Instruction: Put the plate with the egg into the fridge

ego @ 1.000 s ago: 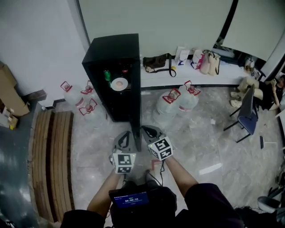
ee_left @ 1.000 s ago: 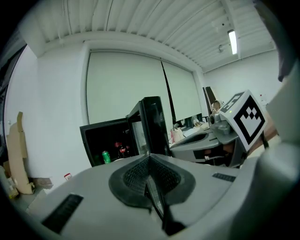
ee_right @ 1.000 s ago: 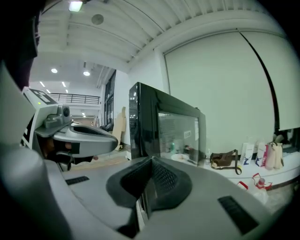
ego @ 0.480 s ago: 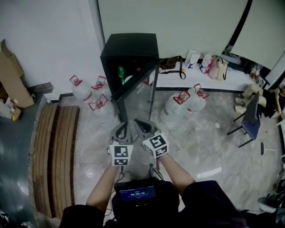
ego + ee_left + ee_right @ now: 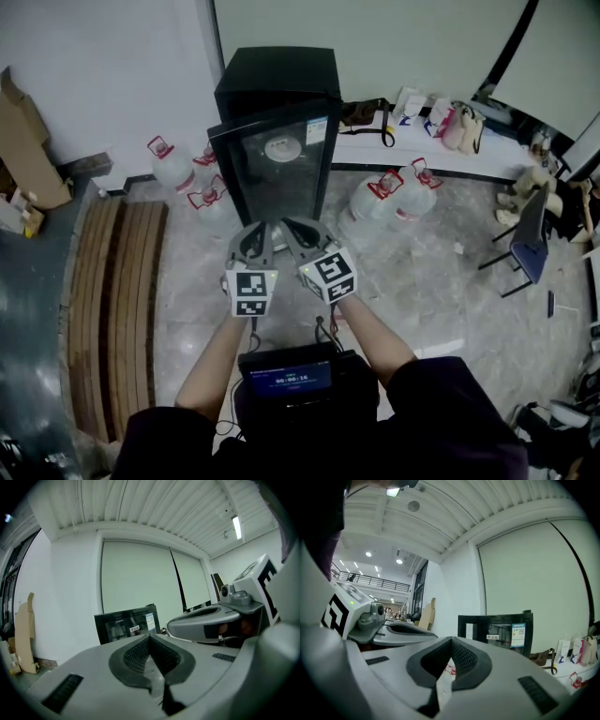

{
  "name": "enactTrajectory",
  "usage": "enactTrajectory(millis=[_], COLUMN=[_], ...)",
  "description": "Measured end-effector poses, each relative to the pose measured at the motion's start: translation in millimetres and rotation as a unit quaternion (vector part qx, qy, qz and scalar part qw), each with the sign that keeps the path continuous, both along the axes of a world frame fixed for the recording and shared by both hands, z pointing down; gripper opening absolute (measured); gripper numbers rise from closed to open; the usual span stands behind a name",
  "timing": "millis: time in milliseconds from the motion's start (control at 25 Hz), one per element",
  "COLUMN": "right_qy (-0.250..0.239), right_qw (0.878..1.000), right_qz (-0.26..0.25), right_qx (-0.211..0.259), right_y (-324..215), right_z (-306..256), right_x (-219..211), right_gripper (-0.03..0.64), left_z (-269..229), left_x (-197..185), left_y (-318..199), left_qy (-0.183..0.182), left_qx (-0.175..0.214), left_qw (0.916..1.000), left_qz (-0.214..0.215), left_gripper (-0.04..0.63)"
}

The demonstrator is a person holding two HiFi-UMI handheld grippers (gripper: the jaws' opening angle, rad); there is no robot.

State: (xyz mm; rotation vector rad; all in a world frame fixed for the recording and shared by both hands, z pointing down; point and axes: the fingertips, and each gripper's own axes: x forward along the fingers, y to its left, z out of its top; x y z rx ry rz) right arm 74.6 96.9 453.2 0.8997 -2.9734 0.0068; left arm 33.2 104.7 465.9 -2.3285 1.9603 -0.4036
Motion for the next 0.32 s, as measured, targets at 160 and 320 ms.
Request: enactTrajectory(millis=[160,320], right_qy=[0.000,-0.001], right_qw=[1.000,1.000], right_qz=[-0.002,-0.004], right_qx=[0.004,0.008], right_y=[-3.5,-8.1], right_z=[-4.1,-6.4], right_x=[2.1,5.6], right_gripper=[0.006,0.006], left_z=[-1.4,-0.4], left_x=[-1.4,1.3], left_y=[-2.3,-6.2], left_qy=[0.000,-0.001], left_qx=[0.001,0.002], left_qw=[1.0000,0.9999], left_qz=[-0.006,-0.012], left_gripper=[0.009,0.009])
